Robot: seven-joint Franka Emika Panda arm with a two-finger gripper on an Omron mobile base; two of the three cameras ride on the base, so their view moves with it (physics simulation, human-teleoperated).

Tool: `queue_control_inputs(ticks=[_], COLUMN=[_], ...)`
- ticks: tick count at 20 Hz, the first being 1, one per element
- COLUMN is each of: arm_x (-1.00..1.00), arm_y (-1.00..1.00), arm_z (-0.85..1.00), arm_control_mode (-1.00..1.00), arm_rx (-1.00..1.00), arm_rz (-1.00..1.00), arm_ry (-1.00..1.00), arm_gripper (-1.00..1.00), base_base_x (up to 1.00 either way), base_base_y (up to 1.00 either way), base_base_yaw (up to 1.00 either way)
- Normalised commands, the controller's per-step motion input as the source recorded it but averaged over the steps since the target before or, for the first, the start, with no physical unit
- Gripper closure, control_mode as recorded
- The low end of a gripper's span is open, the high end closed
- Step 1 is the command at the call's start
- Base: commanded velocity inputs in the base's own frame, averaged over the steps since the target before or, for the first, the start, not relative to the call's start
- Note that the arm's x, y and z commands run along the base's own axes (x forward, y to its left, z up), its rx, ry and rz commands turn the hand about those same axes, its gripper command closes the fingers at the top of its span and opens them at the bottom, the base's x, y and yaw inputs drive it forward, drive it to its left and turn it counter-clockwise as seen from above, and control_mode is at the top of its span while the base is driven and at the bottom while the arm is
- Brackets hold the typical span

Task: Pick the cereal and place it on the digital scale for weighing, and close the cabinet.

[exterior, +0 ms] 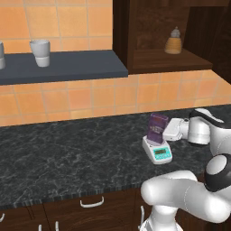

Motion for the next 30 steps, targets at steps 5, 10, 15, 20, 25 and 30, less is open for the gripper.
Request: queue_control_inputs(ticks=[5,10,15,20,25,30], arm_x=[-0.02,-0.18,-0.4,-0.48,-0.56,-0.54], arm_y=[0.0,-0.06,-0.18,-0.24,-0.06,0.11], arm_z=[0.0,0.0,0.05,0.29,0.47,0.72], arm_control_mode=[-1.0,-1.0,-1.0,-1.0,-1.0,-1.0], arm_rx=[0.0,0.0,0.0,0.01,0.0,-0.1], arm_rz=[0.0,0.0,0.0,0.0,-0.04,-0.29], arm_ry=[-0.04,-0.09,-0.14,-0.21,-0.22,-0.26], arm_gripper=[-1.0,-1.0,-1.0,-1.0,-1.0,-1.0], base_base_x=[0.0,0.0,0.0,0.0,0.0,0.0], base_base_y=[0.0,0.0,0.0,0.0,0.0,0.0], base_base_yaw=[0.0,0.0,0.0,0.0,0.0,0.0])
